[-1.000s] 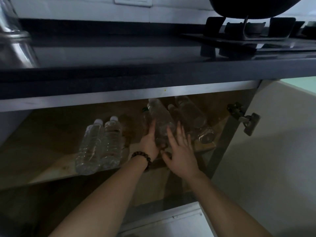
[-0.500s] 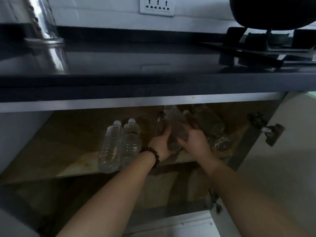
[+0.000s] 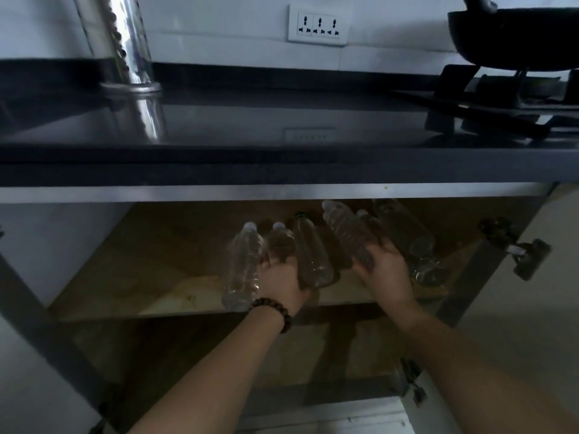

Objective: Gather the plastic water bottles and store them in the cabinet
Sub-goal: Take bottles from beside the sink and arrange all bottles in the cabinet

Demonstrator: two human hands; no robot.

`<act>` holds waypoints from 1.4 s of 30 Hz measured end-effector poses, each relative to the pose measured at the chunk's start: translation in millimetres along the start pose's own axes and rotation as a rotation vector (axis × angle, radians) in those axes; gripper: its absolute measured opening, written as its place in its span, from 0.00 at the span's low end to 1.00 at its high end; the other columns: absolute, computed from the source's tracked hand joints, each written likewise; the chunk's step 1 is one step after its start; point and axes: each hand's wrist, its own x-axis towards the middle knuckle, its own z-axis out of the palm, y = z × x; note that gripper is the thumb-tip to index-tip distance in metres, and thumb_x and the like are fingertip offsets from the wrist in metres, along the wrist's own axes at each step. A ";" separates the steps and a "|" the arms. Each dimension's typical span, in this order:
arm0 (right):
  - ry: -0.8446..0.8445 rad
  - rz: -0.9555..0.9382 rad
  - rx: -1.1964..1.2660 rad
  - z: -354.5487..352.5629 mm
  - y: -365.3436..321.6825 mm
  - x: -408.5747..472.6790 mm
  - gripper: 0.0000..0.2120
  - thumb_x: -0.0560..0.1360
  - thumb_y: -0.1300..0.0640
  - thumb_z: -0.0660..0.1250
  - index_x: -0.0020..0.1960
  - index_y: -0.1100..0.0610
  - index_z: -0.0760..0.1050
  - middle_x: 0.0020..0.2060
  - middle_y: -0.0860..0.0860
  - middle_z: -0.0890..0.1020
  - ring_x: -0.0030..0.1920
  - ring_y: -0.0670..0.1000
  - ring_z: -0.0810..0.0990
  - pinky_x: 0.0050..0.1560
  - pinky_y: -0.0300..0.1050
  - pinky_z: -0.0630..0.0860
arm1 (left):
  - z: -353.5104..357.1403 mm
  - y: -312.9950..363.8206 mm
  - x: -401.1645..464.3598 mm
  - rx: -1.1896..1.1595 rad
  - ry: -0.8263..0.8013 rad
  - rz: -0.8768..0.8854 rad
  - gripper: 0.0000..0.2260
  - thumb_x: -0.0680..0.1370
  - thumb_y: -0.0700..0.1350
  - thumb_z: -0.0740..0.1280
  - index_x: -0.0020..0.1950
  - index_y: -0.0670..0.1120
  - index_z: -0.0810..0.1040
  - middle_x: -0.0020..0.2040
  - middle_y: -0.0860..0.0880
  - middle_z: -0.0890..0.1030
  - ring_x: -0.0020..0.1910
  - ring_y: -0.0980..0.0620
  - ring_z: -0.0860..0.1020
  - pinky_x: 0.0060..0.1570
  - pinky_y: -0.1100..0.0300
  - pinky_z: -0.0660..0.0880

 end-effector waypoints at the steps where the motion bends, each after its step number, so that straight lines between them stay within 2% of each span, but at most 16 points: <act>1: 0.020 0.016 -0.005 -1.1 3.3 1.5 0.25 0.74 0.55 0.69 0.70 0.51 0.69 0.70 0.55 0.69 0.67 0.57 0.70 0.70 0.53 0.67 | 2.3 4.9 1.7 -0.134 0.013 -0.011 0.34 0.71 0.61 0.67 0.73 0.51 0.64 0.72 0.40 0.67 0.72 0.39 0.63 0.71 0.45 0.63; 5: 0.005 0.043 -0.058 -11.9 22.2 13.1 0.23 0.75 0.54 0.68 0.70 0.52 0.70 0.68 0.56 0.71 0.65 0.57 0.73 0.68 0.52 0.69 | 11.2 17.8 11.7 -0.457 -0.014 0.002 0.33 0.68 0.59 0.71 0.71 0.57 0.65 0.67 0.47 0.74 0.65 0.45 0.73 0.64 0.53 0.72; 10: -0.022 -0.015 -0.209 -18.7 40.1 16.9 0.25 0.75 0.50 0.68 0.71 0.50 0.68 0.69 0.54 0.72 0.66 0.57 0.71 0.69 0.53 0.67 | 14.7 28.0 28.6 -0.538 -0.105 0.037 0.31 0.71 0.56 0.73 0.71 0.54 0.67 0.67 0.50 0.74 0.67 0.49 0.70 0.64 0.63 0.66; 13: -0.044 -0.016 -0.222 -16.5 38.3 19.2 0.28 0.76 0.51 0.67 0.73 0.49 0.64 0.71 0.55 0.68 0.69 0.58 0.67 0.70 0.52 0.65 | 18.0 22.8 29.1 -0.674 -0.114 -0.013 0.35 0.68 0.56 0.76 0.72 0.58 0.67 0.70 0.53 0.71 0.69 0.50 0.69 0.68 0.59 0.66; 15: -0.051 -0.013 -0.230 -15.5 37.2 20.2 0.28 0.76 0.51 0.67 0.74 0.49 0.63 0.72 0.55 0.66 0.70 0.58 0.66 0.69 0.52 0.65 | 20.0 21.8 22.7 -0.709 -0.101 -0.024 0.37 0.69 0.52 0.77 0.74 0.57 0.64 0.75 0.53 0.62 0.71 0.51 0.66 0.70 0.57 0.65; 19: -0.113 -0.055 -0.275 -23.2 37.1 21.5 0.27 0.76 0.51 0.67 0.73 0.48 0.64 0.72 0.55 0.67 0.68 0.58 0.68 0.68 0.53 0.67 | 20.9 25.1 18.1 -0.610 -0.093 0.021 0.40 0.72 0.51 0.75 0.77 0.58 0.56 0.79 0.53 0.40 0.77 0.49 0.55 0.69 0.61 0.56; 21: -0.090 -0.135 -0.366 -23.7 31.2 21.1 0.27 0.76 0.51 0.65 0.74 0.47 0.63 0.73 0.56 0.65 0.69 0.60 0.67 0.70 0.55 0.65 | 18.3 26.1 18.3 -0.563 -0.117 0.012 0.41 0.72 0.52 0.73 0.78 0.59 0.52 0.78 0.53 0.35 0.78 0.47 0.51 0.71 0.57 0.56; 24: -0.044 -0.315 -0.373 -13.3 9.1 19.5 0.31 0.78 0.49 0.59 0.78 0.44 0.51 0.78 0.51 0.51 0.77 0.58 0.48 0.75 0.59 0.53 | 16.4 23.3 21.9 -0.403 -0.132 0.019 0.46 0.70 0.59 0.72 0.79 0.58 0.45 0.78 0.50 0.33 0.78 0.44 0.46 0.75 0.50 0.54; 26: -0.157 -0.376 -0.273 4.8 -9.4 15.1 0.30 0.79 0.47 0.53 0.78 0.44 0.46 0.78 0.49 0.46 0.78 0.55 0.41 0.76 0.55 0.49 | 11.9 19.2 25.4 -0.183 -0.137 0.078 0.54 0.66 0.66 0.71 0.78 0.56 0.36 0.77 0.49 0.31 0.77 0.45 0.36 0.76 0.45 0.47; 27: -0.225 -0.380 -0.258 15.9 -14.9 12.8 0.29 0.79 0.46 0.50 0.78 0.46 0.48 0.79 0.50 0.48 0.78 0.57 0.44 0.76 0.52 0.50 | 5.1 17.8 24.6 -0.097 -0.141 0.118 0.56 0.65 0.67 0.70 0.77 0.55 0.33 0.77 0.49 0.30 0.76 0.46 0.33 0.76 0.44 0.43; 29: -0.335 -0.290 -0.252 33.6 -16.5 10.1 0.23 0.79 0.48 0.52 0.74 0.50 0.63 0.74 0.56 0.63 0.73 0.60 0.62 0.71 0.48 0.63 | -12.6 11.1 17.9 -0.035 -0.080 0.181 0.52 0.66 0.69 0.67 0.78 0.56 0.37 0.79 0.49 0.35 0.77 0.44 0.36 0.75 0.41 0.44; 31: -0.360 -0.220 -0.257 42.4 -11.8 7.6 0.18 0.80 0.51 0.55 0.69 0.51 0.70 0.68 0.55 0.71 0.65 0.57 0.70 0.64 0.48 0.70 | -25.7 -6.3 4.7 -0.047 0.049 0.123 0.43 0.68 0.70 0.62 0.77 0.61 0.45 0.80 0.47 0.47 0.78 0.39 0.48 0.73 0.39 0.53; 34: -0.337 -0.219 -0.213 43.5 -9.3 6.1 0.18 0.81 0.51 0.56 0.70 0.49 0.68 0.73 0.50 0.65 0.67 0.55 0.68 0.67 0.49 0.68 | -33.3 -37.4 -16.4 -0.037 -0.047 -0.149 0.42 0.68 0.73 0.61 0.76 0.61 0.47 0.79 0.44 0.49 0.76 0.36 0.54 0.72 0.41 0.57; 36: -0.337 -0.234 -0.211 41.0 -11.1 5.5 0.19 0.81 0.51 0.55 0.71 0.48 0.67 0.76 0.49 0.61 0.68 0.55 0.67 0.69 0.49 0.66 | -27.3 -46.0 -23.0 -0.112 -0.134 -0.201 0.39 0.70 0.66 0.67 0.76 0.58 0.54 0.77 0.42 0.57 0.74 0.40 0.60 0.67 0.49 0.67; 39: -0.359 -0.226 -0.206 35.5 -13.7 4.5 0.19 0.81 0.50 0.54 0.72 0.48 0.66 0.77 0.48 0.59 0.68 0.55 0.66 0.69 0.49 0.65 | -20.2 -42.3 -21.3 -0.323 0.064 -0.235 0.27 0.70 0.58 0.71 0.67 0.57 0.69 0.65 0.48 0.75 0.61 0.49 0.74 0.54 0.56 0.74; 42: -0.374 -0.209 -0.181 28.9 -17.9 2.8 0.21 0.81 0.52 0.55 0.74 0.48 0.62 0.76 0.49 0.60 0.70 0.55 0.65 0.71 0.50 0.64 | -18.7 -18.7 -22.5 -0.697 0.196 -0.369 0.17 0.70 0.53 0.74 0.57 0.57 0.74 0.56 0.53 0.79 0.50 0.55 0.76 0.48 0.59 0.72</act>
